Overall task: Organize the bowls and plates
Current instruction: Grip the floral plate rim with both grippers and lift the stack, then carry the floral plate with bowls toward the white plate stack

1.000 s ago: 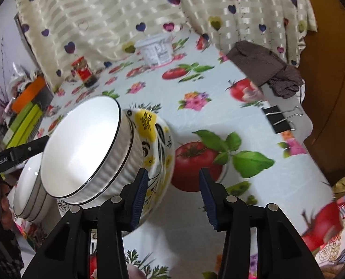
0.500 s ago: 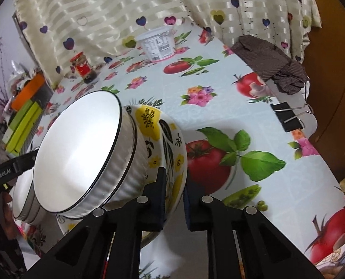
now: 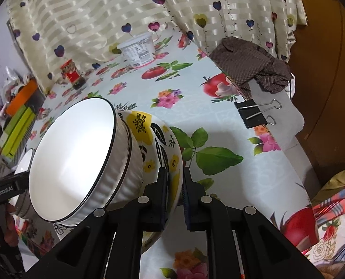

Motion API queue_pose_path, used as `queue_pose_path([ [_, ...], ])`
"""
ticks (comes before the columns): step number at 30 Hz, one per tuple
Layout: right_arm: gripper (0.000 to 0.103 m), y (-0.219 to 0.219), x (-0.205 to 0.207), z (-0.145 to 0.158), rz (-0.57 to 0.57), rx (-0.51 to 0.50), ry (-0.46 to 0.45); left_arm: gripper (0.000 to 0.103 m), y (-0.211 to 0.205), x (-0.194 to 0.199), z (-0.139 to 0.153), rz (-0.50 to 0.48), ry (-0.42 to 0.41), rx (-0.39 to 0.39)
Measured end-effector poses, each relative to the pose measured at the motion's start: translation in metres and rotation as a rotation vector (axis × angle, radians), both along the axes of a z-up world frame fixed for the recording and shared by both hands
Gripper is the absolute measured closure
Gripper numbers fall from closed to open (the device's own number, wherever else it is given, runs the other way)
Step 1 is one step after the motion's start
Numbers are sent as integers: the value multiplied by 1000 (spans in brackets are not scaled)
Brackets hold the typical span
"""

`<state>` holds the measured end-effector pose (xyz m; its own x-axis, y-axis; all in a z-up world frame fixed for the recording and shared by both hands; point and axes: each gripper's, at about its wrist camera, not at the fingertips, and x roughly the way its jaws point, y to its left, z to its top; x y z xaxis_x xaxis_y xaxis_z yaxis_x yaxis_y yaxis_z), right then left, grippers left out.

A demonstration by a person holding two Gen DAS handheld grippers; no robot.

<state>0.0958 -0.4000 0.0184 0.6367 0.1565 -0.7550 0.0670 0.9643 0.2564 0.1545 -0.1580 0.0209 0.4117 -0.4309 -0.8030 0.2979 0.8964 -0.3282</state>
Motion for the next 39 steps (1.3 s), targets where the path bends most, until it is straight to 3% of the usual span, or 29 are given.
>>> queue_pose_path([
  [16,88,-1,0,-1,63,-6,-11,79,-18,-4,-26,-35,93,-35],
  [20,81,-4,2,-5,74,31,8,79,-18,-2,-26,-36,92,-42],
  [21,75,-4,3,-7,78,37,23,79,-17,-2,-27,-36,92,-46],
  [25,66,-10,3,-14,58,71,34,69,-15,-1,-28,-22,91,-33],
  [39,62,-14,3,-18,53,97,27,67,-9,0,-33,-10,90,-101],
])
